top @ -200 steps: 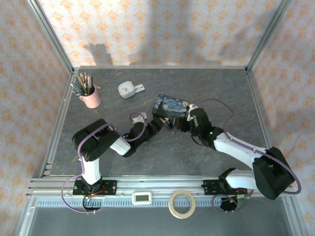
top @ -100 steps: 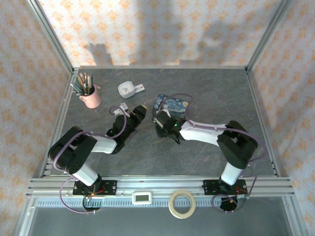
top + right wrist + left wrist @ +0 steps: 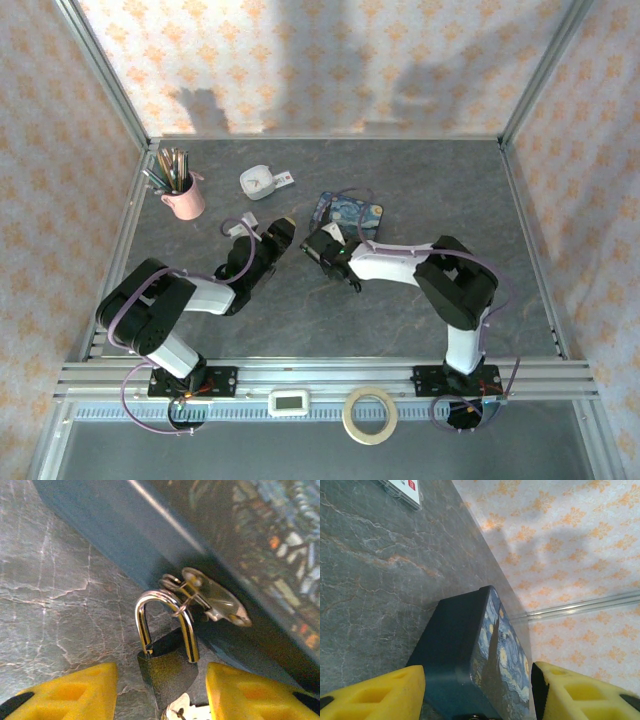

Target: Unlock the padlock with the key

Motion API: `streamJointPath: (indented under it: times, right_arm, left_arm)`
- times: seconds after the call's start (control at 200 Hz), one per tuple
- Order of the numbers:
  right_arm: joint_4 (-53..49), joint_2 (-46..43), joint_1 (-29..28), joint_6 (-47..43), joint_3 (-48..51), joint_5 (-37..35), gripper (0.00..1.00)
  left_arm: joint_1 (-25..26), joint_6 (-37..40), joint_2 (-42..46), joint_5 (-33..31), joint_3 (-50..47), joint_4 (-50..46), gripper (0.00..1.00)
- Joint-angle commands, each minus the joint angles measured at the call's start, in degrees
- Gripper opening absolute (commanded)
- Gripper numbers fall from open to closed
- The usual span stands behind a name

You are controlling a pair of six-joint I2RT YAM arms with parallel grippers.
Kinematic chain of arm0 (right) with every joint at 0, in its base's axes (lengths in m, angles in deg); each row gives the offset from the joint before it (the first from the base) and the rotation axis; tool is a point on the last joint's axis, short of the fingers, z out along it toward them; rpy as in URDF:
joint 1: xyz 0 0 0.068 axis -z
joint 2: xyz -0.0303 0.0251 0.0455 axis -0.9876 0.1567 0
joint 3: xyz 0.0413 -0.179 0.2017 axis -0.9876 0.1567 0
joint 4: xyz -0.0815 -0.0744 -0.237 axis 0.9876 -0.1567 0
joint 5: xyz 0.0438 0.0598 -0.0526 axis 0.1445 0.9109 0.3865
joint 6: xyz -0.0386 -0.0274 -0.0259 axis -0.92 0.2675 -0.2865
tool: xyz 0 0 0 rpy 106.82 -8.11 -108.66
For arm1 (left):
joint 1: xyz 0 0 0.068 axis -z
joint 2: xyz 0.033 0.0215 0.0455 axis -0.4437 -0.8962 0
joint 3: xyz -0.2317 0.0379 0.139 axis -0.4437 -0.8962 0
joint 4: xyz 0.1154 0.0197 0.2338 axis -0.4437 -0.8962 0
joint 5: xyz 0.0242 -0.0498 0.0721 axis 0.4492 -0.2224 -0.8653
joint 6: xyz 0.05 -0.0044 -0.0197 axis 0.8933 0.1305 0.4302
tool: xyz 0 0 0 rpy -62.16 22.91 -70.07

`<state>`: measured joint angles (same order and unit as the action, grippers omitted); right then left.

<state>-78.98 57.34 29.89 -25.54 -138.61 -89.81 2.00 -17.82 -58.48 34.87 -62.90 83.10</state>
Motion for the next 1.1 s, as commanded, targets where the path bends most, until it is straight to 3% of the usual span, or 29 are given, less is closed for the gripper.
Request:
streamJointPath:
  times: [0.0, 0.35, 0.48, 0.56, 0.841, 1.096]
  right_arm:
    - [2.03, 1.35, -0.24, -1.85, -0.57, -2.99, 0.48]
    - [6.10, 3.02, 0.22, -2.15, 2.16, -1.76, 0.38]
    - [8.44, 1.04, 1.57, -2.61, 3.97, 1.12, 0.21]
    - [9.57, -1.05, 2.72, -3.18, 4.94, 4.11, 0.16]
    - [13.03, -9.42, 10.34, -7.19, 8.64, 28.06, 0.09]
    - [14.43, -9.74, 15.17, -8.09, 11.78, 42.34, 0.07]
  left_arm:
    - [-0.52, -0.34, -0.95, 0.54, -0.66, 2.61, 0.55]
    - [-0.49, -1.83, -2.53, 1.67, -0.83, 4.86, 0.55]
    - [-0.56, -2.14, -2.89, 2.03, -0.82, 5.43, 0.55]
    - [-0.56, -2.48, -3.15, 2.26, -0.87, 6.01, 0.55]
    - [-0.47, -3.76, -4.40, 3.30, -1.43, 8.57, 0.54]
    - [-0.45, -4.62, -5.52, 4.70, -1.98, 11.03, 0.53]
